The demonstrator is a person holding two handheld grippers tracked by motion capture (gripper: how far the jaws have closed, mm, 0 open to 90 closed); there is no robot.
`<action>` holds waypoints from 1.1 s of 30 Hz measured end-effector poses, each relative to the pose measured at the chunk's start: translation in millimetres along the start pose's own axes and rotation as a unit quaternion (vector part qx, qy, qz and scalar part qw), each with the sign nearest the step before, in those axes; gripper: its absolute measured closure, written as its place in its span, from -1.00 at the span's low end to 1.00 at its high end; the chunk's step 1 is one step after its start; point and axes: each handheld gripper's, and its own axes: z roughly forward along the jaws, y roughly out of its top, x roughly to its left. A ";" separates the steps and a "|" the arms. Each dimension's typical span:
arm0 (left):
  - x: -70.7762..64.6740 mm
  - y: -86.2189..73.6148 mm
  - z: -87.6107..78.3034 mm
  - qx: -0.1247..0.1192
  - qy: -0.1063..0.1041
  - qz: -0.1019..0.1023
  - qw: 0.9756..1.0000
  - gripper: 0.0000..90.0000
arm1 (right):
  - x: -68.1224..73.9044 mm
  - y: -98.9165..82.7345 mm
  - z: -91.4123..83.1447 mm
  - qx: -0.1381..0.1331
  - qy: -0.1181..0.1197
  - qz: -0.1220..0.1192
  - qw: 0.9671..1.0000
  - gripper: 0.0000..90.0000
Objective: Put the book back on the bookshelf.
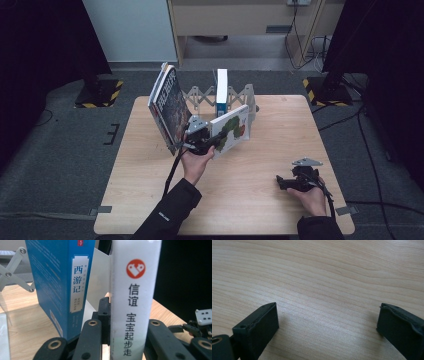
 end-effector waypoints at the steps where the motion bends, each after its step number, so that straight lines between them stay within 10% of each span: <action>1: 0.0 -0.4 2.1 0.000 -0.001 -0.003 1.000 0.66 | 0.0 -0.1 -0.2 0.001 0.000 0.000 1.000 -0.92; 33: -6.0 -14.6 50.5 -0.005 0.061 0.023 0.998 0.65 | 0.4 -2.0 0.5 -0.008 0.000 0.000 1.000 -0.94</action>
